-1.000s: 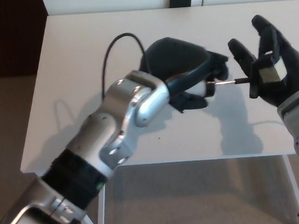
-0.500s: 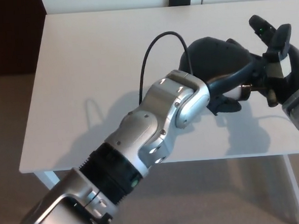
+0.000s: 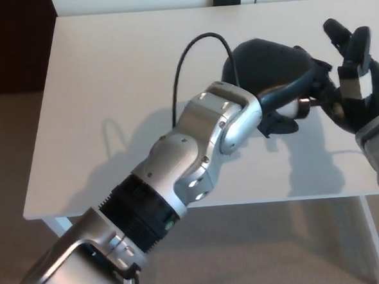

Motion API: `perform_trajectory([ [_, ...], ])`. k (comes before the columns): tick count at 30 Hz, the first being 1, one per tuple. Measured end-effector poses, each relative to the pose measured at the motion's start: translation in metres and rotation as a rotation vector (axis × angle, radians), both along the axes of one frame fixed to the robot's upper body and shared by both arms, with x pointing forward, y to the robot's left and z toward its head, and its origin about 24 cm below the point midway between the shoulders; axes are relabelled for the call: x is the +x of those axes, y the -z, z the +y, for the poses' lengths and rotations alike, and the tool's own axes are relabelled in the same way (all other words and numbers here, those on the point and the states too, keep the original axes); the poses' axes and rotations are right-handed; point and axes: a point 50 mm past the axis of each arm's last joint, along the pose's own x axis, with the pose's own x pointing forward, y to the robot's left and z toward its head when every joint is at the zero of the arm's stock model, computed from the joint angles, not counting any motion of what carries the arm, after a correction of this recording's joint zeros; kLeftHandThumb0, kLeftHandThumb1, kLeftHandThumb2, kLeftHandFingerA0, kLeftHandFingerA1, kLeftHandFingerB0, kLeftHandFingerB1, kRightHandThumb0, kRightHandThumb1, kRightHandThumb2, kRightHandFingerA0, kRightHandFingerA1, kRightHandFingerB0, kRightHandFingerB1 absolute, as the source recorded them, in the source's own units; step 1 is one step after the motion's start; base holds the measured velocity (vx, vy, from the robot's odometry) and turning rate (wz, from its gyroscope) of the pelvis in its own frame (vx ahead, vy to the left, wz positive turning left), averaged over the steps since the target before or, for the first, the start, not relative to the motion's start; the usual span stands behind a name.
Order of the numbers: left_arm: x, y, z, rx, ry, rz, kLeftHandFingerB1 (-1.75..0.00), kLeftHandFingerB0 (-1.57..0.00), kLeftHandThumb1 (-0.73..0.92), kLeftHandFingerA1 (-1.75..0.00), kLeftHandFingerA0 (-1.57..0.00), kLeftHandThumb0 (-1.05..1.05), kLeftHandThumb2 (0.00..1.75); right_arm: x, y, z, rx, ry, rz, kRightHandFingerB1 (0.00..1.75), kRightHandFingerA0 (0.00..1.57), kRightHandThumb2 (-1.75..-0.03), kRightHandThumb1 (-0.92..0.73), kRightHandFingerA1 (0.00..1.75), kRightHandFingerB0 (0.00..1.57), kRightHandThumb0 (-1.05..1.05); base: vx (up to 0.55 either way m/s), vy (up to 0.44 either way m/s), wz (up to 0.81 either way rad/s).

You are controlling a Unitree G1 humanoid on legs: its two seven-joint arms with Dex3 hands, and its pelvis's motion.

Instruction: The robot walks towards a desk on which an air pump is kept in the middle. It lifts it up and holds it with its left hand and uses its right hand to compress it by pushing its handle inwards.

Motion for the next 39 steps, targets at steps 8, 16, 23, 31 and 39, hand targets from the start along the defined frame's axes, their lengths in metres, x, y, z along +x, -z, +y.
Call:
perform_trajectory([
  [8,0.025,0.008,0.057,0.047,-0.144,0.012,-0.89,-0.63,0.72,-1.49,-0.72,-0.22,0.64,-0.006,-0.005,-0.015,-0.098,0.009,-0.017,0.22,0.12,-0.73,-0.92,0.28,0.08,-0.83,0.00,0.000,0.00],
  [16,0.033,0.025,0.076,0.066,-0.200,0.041,-0.62,-0.70,0.73,-1.54,-0.76,-0.25,0.65,-0.011,-0.004,-0.023,-0.144,0.017,-0.013,0.32,0.13,-1.13,-0.78,0.45,0.02,-0.83,0.00,0.000,0.00],
  [23,0.036,0.040,0.079,0.096,-0.215,0.062,-0.53,-0.71,0.76,-1.32,-0.83,-0.30,0.64,-0.015,-0.012,-0.030,-0.180,0.036,-0.053,0.35,0.12,-1.13,-0.77,0.45,0.00,-0.84,0.00,0.000,0.00],
  [31,0.030,0.057,0.070,0.091,-0.177,0.120,-0.06,0.00,0.58,0.00,0.00,-0.95,0.96,-0.029,-0.033,-0.036,-0.244,0.052,-0.167,0.35,0.07,-1.12,-0.74,0.43,0.04,-0.80,0.00,0.000,0.00],
  [39,0.025,0.062,0.059,0.134,-0.141,0.207,-0.01,0.00,0.66,0.00,0.00,-1.05,1.05,-0.046,-0.059,-0.037,-0.312,0.061,-0.297,0.47,0.00,-1.07,-0.45,0.47,0.00,-0.37,0.00,0.000,0.00],
])
